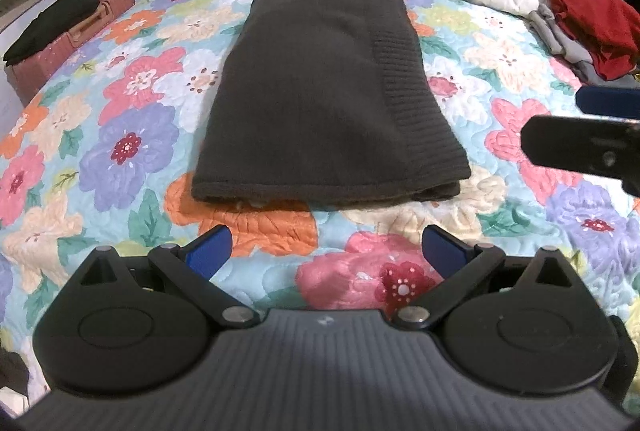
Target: Fold clothes
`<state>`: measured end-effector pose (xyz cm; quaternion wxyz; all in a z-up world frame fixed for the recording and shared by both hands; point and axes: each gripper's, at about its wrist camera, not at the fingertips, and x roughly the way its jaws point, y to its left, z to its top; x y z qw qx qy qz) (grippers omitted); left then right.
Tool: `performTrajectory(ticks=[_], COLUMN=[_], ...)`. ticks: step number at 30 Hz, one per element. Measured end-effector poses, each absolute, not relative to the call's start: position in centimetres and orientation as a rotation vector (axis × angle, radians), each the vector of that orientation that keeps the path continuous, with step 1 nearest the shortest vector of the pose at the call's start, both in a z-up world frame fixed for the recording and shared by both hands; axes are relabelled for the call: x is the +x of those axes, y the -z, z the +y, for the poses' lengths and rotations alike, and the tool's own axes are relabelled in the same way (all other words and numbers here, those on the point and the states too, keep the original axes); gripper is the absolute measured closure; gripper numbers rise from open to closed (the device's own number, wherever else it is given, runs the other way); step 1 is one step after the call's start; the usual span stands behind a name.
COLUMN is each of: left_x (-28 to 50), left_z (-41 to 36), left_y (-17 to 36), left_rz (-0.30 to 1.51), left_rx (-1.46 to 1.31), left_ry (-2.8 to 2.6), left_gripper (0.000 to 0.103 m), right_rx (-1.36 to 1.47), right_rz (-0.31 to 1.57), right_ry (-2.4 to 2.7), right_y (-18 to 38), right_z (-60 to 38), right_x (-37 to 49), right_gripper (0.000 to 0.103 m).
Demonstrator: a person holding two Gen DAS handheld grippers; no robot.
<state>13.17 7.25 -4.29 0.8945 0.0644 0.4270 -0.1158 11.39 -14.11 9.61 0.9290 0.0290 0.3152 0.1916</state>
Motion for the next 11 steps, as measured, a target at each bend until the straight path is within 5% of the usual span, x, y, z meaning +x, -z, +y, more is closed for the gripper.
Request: performTrajectory(ticks=[11], left_x=[13.0], left_z=[7.11], left_y=[4.23], left_rz=[0.883], left_rx=[0.142], left_ry=[0.249], left_gripper=[0.0], right_rx=[0.054], right_rz=[0.643], right_ry=[-0.381], right_y=[-9.59], right_z=[-13.68], right_x=[11.03], right_gripper=[0.007])
